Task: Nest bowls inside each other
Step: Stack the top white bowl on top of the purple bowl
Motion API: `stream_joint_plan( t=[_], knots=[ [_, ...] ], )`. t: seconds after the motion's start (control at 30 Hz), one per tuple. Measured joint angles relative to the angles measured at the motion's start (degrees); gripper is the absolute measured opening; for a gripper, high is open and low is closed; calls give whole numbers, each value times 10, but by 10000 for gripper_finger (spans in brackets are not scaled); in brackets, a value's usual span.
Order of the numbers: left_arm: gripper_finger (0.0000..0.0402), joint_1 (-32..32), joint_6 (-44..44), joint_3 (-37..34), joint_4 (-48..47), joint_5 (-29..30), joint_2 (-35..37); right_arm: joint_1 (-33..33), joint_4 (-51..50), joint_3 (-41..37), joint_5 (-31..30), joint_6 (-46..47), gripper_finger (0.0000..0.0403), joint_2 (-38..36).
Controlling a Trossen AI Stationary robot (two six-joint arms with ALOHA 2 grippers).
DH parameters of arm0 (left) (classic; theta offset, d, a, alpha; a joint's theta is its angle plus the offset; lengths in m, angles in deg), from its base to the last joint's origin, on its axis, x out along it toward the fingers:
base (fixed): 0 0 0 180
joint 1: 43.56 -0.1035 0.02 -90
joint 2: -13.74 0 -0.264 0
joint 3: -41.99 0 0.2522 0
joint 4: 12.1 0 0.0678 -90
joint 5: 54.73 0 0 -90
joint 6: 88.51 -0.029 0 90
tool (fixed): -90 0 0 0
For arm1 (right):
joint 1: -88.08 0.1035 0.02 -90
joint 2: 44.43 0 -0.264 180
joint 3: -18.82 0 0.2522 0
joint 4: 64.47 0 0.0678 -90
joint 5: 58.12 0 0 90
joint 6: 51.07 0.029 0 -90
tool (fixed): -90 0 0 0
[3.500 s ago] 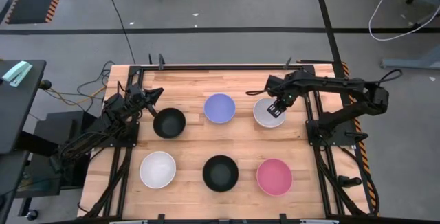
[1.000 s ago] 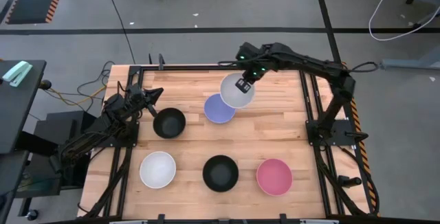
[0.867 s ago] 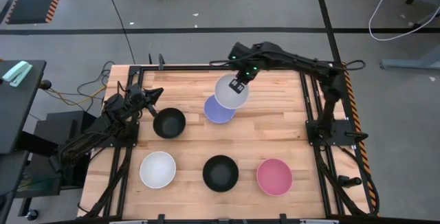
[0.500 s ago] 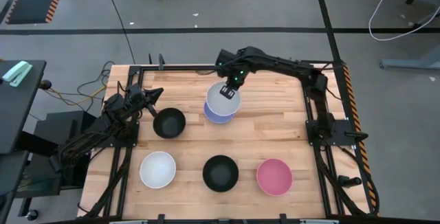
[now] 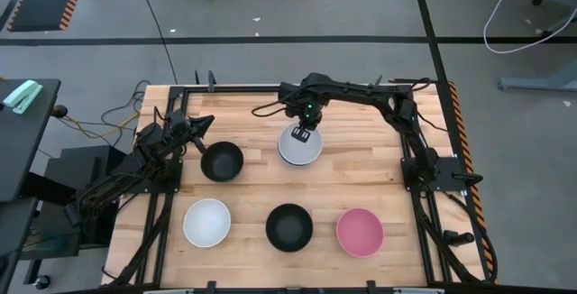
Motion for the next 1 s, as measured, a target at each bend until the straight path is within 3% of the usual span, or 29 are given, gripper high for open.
stream_joint_plan(
  t=[0.3,0.53,1.0],
  knots=[
    [27,0,0,0,0,0,0,0,1,-5,-7,-4,2,-4],
    [24,0,0,0,0,0,0,2,1,-5,24,0,4,-4],
    [29,0,0,0,0,0,0,22,1,-5,25,23,54,-4]
  ],
)
